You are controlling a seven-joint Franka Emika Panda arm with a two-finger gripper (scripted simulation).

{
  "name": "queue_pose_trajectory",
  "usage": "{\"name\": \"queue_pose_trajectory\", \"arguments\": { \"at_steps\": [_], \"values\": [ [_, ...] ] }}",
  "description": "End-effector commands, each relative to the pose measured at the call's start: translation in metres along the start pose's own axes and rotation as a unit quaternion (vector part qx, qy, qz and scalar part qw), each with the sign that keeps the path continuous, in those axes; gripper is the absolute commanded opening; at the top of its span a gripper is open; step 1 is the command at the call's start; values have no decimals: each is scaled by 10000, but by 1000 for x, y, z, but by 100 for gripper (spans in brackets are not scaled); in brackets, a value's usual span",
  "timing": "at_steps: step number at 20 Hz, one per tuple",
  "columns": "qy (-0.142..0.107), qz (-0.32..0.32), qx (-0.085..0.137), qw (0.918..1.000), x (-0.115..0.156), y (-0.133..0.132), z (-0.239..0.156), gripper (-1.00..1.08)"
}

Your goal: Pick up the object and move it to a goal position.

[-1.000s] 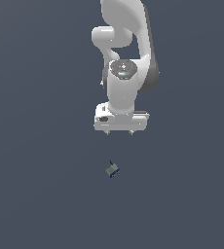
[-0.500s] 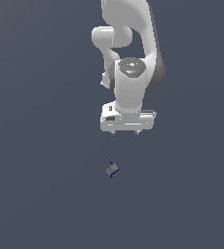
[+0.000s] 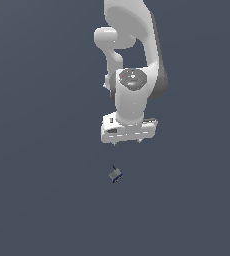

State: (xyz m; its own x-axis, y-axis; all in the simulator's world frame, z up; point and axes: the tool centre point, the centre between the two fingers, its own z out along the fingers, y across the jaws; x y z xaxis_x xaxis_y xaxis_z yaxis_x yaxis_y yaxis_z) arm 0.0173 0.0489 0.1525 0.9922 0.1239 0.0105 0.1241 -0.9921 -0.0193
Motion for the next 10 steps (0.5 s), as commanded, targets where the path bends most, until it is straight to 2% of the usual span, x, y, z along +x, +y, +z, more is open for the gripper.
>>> {"name": "queue_pose_trajectory", "arguments": {
  "at_steps": [1, 10],
  "values": [
    [-7, -221, -13, 9998, 7, 5, 7, 100],
    [-39, -1292, -59, 9916, 40, 30, 42, 100]
  ]
}}
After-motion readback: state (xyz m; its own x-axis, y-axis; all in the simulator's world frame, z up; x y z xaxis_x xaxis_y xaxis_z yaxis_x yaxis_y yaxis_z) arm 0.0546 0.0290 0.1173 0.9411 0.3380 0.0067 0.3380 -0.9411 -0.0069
